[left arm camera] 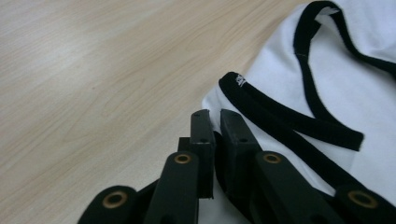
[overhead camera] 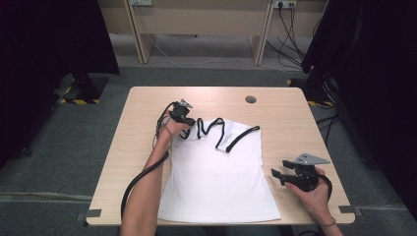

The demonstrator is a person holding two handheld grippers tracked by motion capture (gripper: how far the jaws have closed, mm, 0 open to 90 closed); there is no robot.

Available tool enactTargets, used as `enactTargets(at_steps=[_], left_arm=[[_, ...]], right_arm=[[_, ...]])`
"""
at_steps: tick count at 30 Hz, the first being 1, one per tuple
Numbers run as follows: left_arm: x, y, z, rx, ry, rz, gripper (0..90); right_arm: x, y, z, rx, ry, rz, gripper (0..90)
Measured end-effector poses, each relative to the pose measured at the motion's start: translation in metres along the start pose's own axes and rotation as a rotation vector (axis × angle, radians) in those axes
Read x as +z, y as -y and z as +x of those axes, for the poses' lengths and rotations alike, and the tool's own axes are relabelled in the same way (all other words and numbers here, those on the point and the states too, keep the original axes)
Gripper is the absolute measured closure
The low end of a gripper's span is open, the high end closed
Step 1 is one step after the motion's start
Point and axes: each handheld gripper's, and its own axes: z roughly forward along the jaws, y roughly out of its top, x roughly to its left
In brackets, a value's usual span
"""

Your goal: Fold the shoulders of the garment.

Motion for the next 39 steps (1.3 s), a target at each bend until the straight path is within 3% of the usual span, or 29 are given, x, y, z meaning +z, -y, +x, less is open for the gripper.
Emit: enactTargets(at_steps=[8,12,16,23,28,32,36,39], left_arm=[[-0.023,-0.012,-0.010,0.034,0.027,-0.071,85.7],[-0.039,-0.017,-0.021,0.080,0.035,-0.106,85.6],[-0.049,-0.011,-0.032,0.120,0.044,-0.108,85.5],[-0.061,0.015,-0.056,0.189,0.059,-0.089,84.8],[-0.062,0.042,-0.075,0.229,0.107,-0.043,81.5],[-0.058,0.058,-0.087,0.268,0.144,0.006,73.1],[-0.061,0.064,-0.094,0.297,0.143,0.031,61.4],[-0.067,0.061,-0.096,0.334,0.116,0.033,55.4]], right_arm=[[0.000,0.000,0.000,0.000,0.003,0.000,36.5],[0.000,0.000,0.000,0.000,0.003,0.001,36.5],[0.000,0.000,0.000,0.000,0.003,0.000,36.5],[0.000,0.000,0.000,-0.001,0.004,0.001,36.4],[0.001,0.000,0.000,0.003,0.003,0.005,36.2],[0.002,-0.001,0.000,0.000,-0.002,0.016,36.0],[0.006,-0.006,0.001,-0.035,-0.013,0.036,36.0],[0.009,-0.018,0.006,-0.076,-0.030,0.052,39.6]])
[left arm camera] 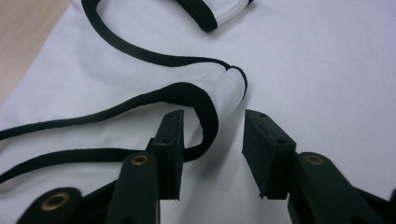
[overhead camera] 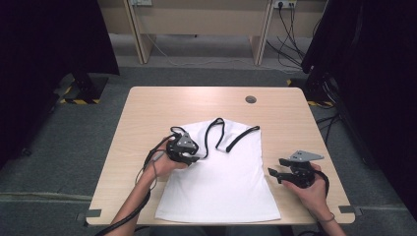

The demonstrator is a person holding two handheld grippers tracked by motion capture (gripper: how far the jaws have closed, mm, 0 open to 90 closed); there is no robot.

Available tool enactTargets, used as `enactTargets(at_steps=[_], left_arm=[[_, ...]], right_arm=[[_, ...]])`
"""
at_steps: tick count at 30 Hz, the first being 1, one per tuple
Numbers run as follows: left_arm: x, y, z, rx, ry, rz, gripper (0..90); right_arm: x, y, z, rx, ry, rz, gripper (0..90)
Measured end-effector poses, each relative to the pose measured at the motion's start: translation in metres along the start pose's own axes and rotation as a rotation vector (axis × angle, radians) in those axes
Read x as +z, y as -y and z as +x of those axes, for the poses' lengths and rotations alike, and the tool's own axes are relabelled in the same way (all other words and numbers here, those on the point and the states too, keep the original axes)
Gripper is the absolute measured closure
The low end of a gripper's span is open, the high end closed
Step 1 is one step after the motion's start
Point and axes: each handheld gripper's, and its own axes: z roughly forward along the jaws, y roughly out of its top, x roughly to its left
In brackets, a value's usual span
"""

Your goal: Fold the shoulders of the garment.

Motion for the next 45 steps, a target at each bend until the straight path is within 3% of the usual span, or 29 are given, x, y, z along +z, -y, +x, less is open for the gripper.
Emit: enactTargets(at_steps=[3,8,13,17,20,24,28,32,37,41,45], left_arm=[[-0.007,-0.007,-0.001,0.036,-0.050,0.013,51.4],[-0.011,-0.019,-0.003,0.080,-0.072,0.012,47.0],[-0.001,-0.029,-0.006,0.152,-0.023,0.030,47.7],[0.008,-0.032,-0.003,0.174,0.017,0.052,50.0],[0.014,-0.031,0.001,0.169,0.032,0.081,52.6],[0.020,-0.027,0.002,0.160,0.087,0.133,54.1],[0.023,-0.022,0.001,0.126,0.115,0.129,54.8],[0.023,-0.024,0.002,0.114,0.117,0.138,58.6],[0.025,-0.027,0.004,0.071,0.118,0.123,66.0],[0.026,-0.028,0.006,0.037,0.110,0.110,74.5],[0.025,-0.030,0.007,0.028,0.081,0.085,79.3]], right_arm=[[0.007,-0.021,0.008,-0.077,-0.028,0.018,48.9],[0.029,-0.062,0.023,-0.180,-0.070,0.057,51.9],[0.059,-0.099,0.040,-0.248,-0.115,0.103,56.3],[0.080,-0.114,0.050,-0.282,-0.133,0.138,60.3],[0.092,-0.121,0.054,-0.304,-0.137,0.167,62.8],[0.105,-0.126,0.055,-0.319,-0.144,0.201,64.6],[0.115,-0.123,0.056,-0.330,-0.154,0.241,65.5],[0.120,-0.120,0.057,-0.332,-0.155,0.246,72.1],[0.124,-0.120,0.055,-0.326,-0.167,0.244,82.4],[0.123,-0.120,0.054,-0.310,-0.167,0.239,85.2],[0.117,-0.122,0.053,-0.296,-0.176,0.217,85.8]])
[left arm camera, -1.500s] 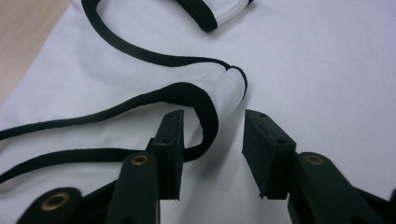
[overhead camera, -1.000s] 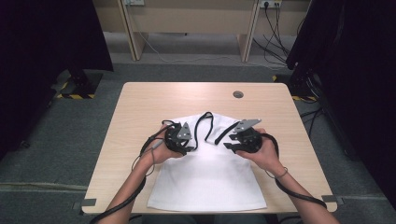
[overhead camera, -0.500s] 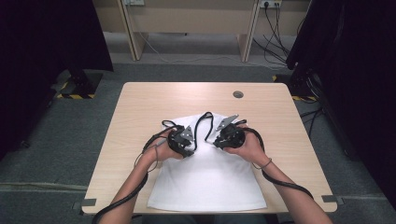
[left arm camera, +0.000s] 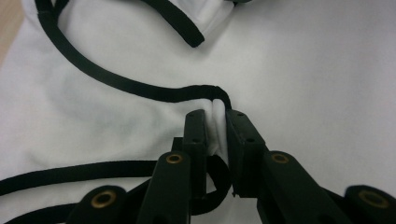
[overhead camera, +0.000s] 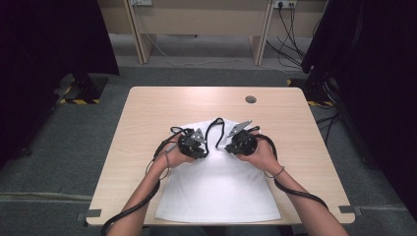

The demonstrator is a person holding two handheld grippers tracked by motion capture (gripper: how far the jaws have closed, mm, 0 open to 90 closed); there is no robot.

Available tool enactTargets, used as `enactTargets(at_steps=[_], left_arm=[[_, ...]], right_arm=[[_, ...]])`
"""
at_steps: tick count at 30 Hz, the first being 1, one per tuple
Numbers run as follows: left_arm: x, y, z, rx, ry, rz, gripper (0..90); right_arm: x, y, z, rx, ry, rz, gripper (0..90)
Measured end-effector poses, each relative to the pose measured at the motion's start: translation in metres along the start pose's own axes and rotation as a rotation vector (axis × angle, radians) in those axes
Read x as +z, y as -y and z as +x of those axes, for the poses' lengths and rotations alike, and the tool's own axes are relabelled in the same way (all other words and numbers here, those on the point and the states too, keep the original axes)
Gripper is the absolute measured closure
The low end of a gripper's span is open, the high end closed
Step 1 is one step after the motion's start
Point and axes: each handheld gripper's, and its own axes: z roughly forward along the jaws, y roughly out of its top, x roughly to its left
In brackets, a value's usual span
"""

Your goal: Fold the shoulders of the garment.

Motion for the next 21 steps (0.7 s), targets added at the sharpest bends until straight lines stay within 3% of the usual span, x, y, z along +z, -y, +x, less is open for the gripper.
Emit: enactTargets(at_steps=[11,21], left_arm=[[-0.004,-0.006,-0.001,-0.008,-0.025,-0.028,81.7],[-0.004,-0.017,-0.005,0.000,-0.032,-0.063,82.5]], right_arm=[[-0.027,0.007,0.001,-0.013,-0.033,-0.047,85.9],[-0.031,0.009,0.006,-0.021,-0.050,-0.060,85.8]])
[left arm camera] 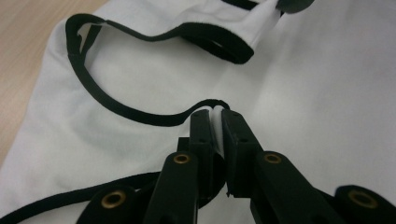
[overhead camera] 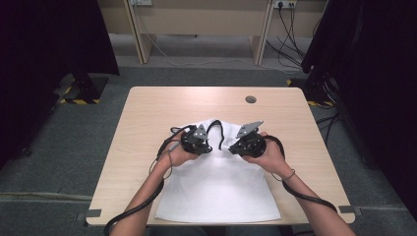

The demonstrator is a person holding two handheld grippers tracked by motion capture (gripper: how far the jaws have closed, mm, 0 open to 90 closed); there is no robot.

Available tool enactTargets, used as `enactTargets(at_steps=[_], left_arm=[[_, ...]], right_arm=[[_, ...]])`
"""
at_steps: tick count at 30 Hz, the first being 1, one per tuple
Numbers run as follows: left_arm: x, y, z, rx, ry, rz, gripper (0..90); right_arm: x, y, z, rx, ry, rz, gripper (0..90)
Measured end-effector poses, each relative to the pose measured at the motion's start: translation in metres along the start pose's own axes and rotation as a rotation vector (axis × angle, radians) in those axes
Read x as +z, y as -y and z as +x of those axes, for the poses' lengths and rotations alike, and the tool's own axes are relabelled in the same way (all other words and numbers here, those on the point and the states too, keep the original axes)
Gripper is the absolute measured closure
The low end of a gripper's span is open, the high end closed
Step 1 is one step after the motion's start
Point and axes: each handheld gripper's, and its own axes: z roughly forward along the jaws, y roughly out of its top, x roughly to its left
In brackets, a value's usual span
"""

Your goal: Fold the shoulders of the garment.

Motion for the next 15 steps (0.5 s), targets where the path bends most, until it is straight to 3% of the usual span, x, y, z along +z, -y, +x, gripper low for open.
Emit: enactTargets(at_steps=[4,8,9,11,12,15], left_arm=[[0.006,-0.001,-0.004,0.008,0.016,0.005,81.9],[0.010,0.005,-0.004,-0.013,0.030,0.005,80.1],[0.010,0.005,-0.004,-0.013,0.030,0.005,75.4],[0.007,0.007,-0.004,-0.029,0.030,-0.007,75.4],[0.007,0.007,-0.004,-0.029,0.030,-0.007,69.2],[0.002,0.008,-0.005,-0.040,0.013,-0.022,63.1]], right_arm=[[0.008,0.004,0.002,-0.002,-0.008,0.018,85.5],[0.013,0.007,0.003,-0.005,-0.018,0.031,84.7],[0.013,0.007,0.003,-0.005,-0.018,0.031,84.7],[0.017,0.010,0.004,-0.003,-0.026,0.042,81.6],[0.017,0.010,0.004,-0.003,-0.026,0.042,81.6],[0.015,0.012,0.003,0.021,-0.027,0.013,78.0]])
